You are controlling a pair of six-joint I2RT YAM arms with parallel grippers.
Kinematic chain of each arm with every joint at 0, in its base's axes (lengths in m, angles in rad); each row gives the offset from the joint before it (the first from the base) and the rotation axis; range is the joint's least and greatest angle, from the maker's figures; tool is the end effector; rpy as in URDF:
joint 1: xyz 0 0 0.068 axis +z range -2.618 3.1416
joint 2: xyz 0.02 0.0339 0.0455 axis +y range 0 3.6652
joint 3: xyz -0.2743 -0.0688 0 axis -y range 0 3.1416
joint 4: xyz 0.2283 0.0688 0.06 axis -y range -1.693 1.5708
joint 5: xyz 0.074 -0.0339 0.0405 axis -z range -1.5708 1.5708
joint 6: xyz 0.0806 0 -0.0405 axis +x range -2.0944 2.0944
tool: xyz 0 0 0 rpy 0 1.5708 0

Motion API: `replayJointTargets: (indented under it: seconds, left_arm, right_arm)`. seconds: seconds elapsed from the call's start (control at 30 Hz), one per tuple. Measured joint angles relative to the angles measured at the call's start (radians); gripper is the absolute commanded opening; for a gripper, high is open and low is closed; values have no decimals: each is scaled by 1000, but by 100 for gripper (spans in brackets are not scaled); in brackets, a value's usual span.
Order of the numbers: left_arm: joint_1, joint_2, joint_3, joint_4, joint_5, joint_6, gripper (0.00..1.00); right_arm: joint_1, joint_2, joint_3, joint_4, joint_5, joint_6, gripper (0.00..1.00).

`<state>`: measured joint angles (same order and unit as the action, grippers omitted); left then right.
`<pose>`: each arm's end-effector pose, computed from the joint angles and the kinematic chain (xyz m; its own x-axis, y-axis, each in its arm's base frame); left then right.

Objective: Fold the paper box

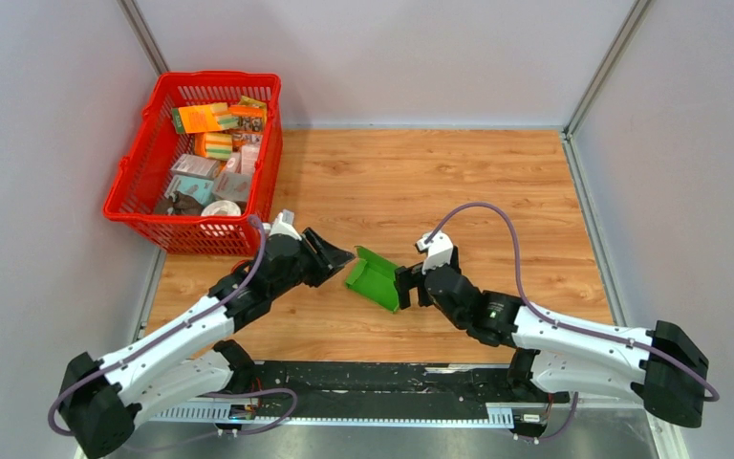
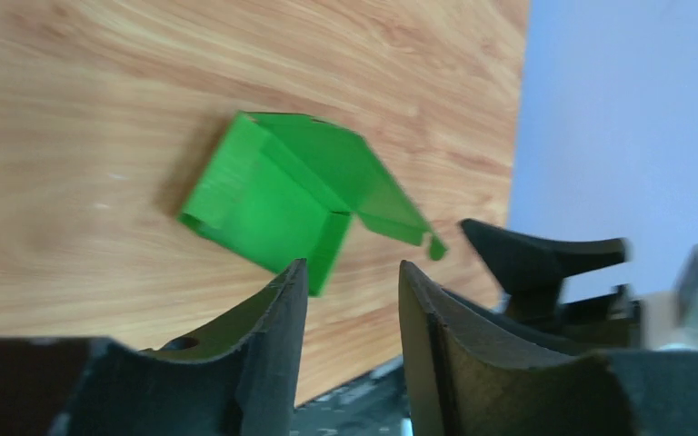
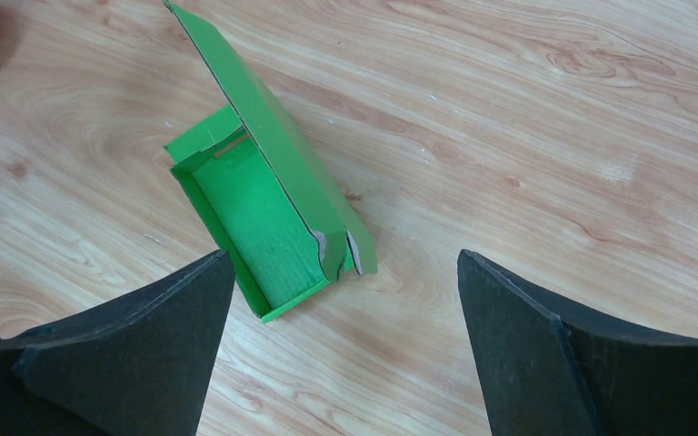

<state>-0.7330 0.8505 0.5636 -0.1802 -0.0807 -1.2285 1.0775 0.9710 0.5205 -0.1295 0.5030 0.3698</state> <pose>0.1625 -0.1376 0.2431 -0.6902 -0.6420 -0.3339 -0.1093 0.5486 -0.8289 0.1373 0.1734 0.2153 -0.4519 -0.1717 -0.8754 -0.4477 0.8924 0.0560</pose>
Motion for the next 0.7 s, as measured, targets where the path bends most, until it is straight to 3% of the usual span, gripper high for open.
replayJointTargets:
  seconds: [0.2,0.4,0.67,0.7]
  left_arm:
    - [56,39,0,-100,11,262,43]
    - [151,299,-1,11,170,387,47]
    - [179,546,40,156,331,484,39]
    - [179,562,47,164,340,492,38]
  right_arm:
    - [-70,-63,-21,13,-90,46,95]
    - [-167,-76,-59,42,-239,154,91]
    - [-221,-141,-142,31,-386,335,66]
    - [-227,-145,-159,35,-402,353,58]
